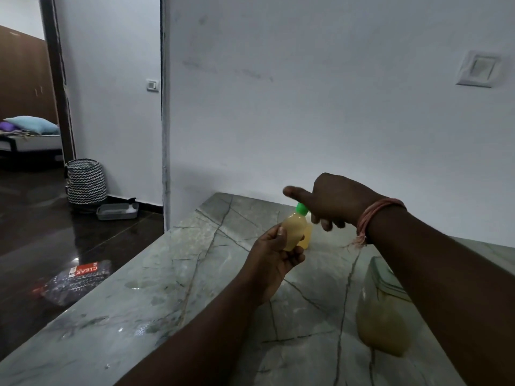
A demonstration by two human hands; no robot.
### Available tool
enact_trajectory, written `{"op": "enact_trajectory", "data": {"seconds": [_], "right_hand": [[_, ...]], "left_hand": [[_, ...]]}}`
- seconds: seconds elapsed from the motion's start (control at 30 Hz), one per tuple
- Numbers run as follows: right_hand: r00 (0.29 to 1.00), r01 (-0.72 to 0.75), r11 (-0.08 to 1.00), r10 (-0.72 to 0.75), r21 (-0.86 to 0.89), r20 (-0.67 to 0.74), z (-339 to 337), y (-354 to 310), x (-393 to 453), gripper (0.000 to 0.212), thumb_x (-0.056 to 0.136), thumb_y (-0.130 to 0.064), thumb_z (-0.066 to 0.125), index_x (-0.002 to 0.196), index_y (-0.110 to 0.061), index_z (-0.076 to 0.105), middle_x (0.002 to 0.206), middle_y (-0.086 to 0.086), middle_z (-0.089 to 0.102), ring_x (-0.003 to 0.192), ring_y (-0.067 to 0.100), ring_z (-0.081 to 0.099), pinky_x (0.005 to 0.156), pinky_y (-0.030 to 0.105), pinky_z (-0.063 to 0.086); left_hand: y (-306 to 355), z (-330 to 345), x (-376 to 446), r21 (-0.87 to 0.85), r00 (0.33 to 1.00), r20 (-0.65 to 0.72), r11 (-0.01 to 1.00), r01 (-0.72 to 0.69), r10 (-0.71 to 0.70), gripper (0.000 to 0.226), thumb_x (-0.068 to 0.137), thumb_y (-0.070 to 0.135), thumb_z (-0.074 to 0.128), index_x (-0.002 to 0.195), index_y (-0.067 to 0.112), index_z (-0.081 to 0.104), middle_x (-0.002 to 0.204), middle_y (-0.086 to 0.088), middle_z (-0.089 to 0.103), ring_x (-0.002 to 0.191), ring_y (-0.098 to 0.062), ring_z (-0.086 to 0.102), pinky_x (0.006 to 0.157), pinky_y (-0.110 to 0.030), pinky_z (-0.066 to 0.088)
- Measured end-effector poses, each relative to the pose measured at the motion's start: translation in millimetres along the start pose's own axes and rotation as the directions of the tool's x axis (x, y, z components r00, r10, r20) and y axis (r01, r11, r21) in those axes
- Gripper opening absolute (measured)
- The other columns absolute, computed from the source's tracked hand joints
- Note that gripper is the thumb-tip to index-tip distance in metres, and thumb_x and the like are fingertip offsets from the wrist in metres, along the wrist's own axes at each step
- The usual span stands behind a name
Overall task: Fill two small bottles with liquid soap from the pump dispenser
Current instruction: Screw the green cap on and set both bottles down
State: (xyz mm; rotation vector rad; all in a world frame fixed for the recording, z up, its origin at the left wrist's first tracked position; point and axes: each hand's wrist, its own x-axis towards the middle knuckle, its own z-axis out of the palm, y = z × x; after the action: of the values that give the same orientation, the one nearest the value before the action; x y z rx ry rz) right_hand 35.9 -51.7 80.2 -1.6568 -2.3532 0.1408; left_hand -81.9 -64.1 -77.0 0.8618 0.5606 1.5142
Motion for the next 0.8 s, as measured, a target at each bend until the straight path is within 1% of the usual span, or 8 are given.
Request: {"op": "enact_trajectory", "data": {"seconds": [0.07,0.17,0.23,0.33,0.5,0.57,0.7,0.8], "right_hand": [[0.999,-0.026,0.995,0.023,0.098,0.032,-4.7,-1.5,0.7,0.079,0.089,-0.074,0.039,0.093,-0.001,0.068,0.062,0.008,0.071,0.047,0.02,0.061,0.058,0.032,0.052],[0.983,0.16,0.981,-0.169,0.112,0.07,-7.4,-3.5,3.7,0.04,0.099,-0.032,0.059,0.132,-0.011,0.054,0.095,0.009,0.07,0.069,0.021,0.072,0.065,0.033,0.06],[0.969,0.221,0.971,-0.229,0.089,0.096,-1.7,-4.6,5.7,0.023,0.099,-0.014,0.057,0.122,-0.013,0.064,0.088,0.005,0.072,0.069,0.017,0.073,0.065,0.028,0.059],[0.978,0.202,0.979,-0.203,0.031,0.051,8.6,-2.7,13.4,0.016,0.101,-0.014,0.053,0.102,-0.013,0.069,0.06,-0.012,0.069,0.055,0.011,0.067,0.052,0.024,0.052],[0.979,0.195,0.882,-0.2,-0.429,0.033,17.2,-5.7,21.4,0.049,0.099,-0.007,0.038,0.136,-0.035,0.055,0.077,-0.006,0.045,0.062,0.011,0.045,0.051,0.025,0.034],[0.978,0.206,0.906,-0.174,-0.37,0.117,12.3,-6.2,22.6,0.049,0.103,-0.01,0.037,0.142,-0.037,0.048,0.076,0.0,0.05,0.058,0.016,0.053,0.049,0.025,0.039],[0.95,0.25,0.966,-0.258,0.067,0.175,-1.9,0.1,23.6,0.021,0.102,-0.022,0.052,0.122,-0.02,0.057,0.088,0.005,0.068,0.061,0.022,0.066,0.052,0.031,0.052],[0.946,0.316,0.947,-0.311,-0.047,0.093,1.0,-0.7,23.4,0.014,0.098,-0.027,0.06,0.11,-0.02,0.063,0.094,-0.001,0.066,0.071,0.015,0.063,0.064,0.03,0.05]], "left_hand": [[1.1,-0.8,0.6,-0.018,1.0,-0.001,1.0,-0.005,0.005,0.027,0.106,0.021,0.044,0.127,0.01,0.057,0.114,-0.021,0.059,0.08,-0.022,0.061,0.079,-0.035,0.055],[0.9,-2.2,1.0,-0.044,1.0,-0.01,0.999,-0.007,0.006,0.029,0.106,0.02,0.043,0.128,0.006,0.056,0.11,-0.019,0.061,0.078,-0.021,0.06,0.076,-0.034,0.055],[0.2,-2.9,1.2,-0.034,1.0,-0.012,0.999,-0.001,0.001,0.032,0.106,0.022,0.042,0.13,0.004,0.054,0.108,-0.018,0.061,0.076,-0.02,0.06,0.074,-0.033,0.055],[-0.1,-4.1,1.7,-0.028,1.0,-0.014,1.0,-0.008,0.008,0.033,0.106,0.023,0.044,0.13,0.003,0.053,0.107,-0.018,0.061,0.074,-0.019,0.06,0.071,-0.032,0.055],[-2.4,-3.3,3.7,0.05,0.998,-0.036,0.998,-0.045,0.047,0.031,0.103,0.024,0.049,0.127,0.005,0.057,0.111,-0.021,0.06,0.073,-0.019,0.062,0.069,-0.031,0.057],[-2.5,-3.0,3.8,0.044,0.998,-0.036,0.998,-0.044,0.046,0.031,0.104,0.025,0.048,0.126,0.005,0.056,0.108,-0.019,0.06,0.072,-0.018,0.061,0.067,-0.031,0.055],[1.2,-4.8,3.8,-0.022,0.999,-0.043,0.999,-0.026,0.025,0.034,0.107,0.026,0.04,0.129,0.003,0.051,0.102,-0.016,0.059,0.065,-0.014,0.055,0.061,-0.026,0.049],[1.4,-5.2,1.8,-0.043,1.0,-0.006,0.999,0.026,-0.027,0.046,0.107,0.03,0.037,0.139,-0.001,0.044,0.099,-0.012,0.058,0.061,-0.011,0.051,0.059,-0.024,0.047]]}}
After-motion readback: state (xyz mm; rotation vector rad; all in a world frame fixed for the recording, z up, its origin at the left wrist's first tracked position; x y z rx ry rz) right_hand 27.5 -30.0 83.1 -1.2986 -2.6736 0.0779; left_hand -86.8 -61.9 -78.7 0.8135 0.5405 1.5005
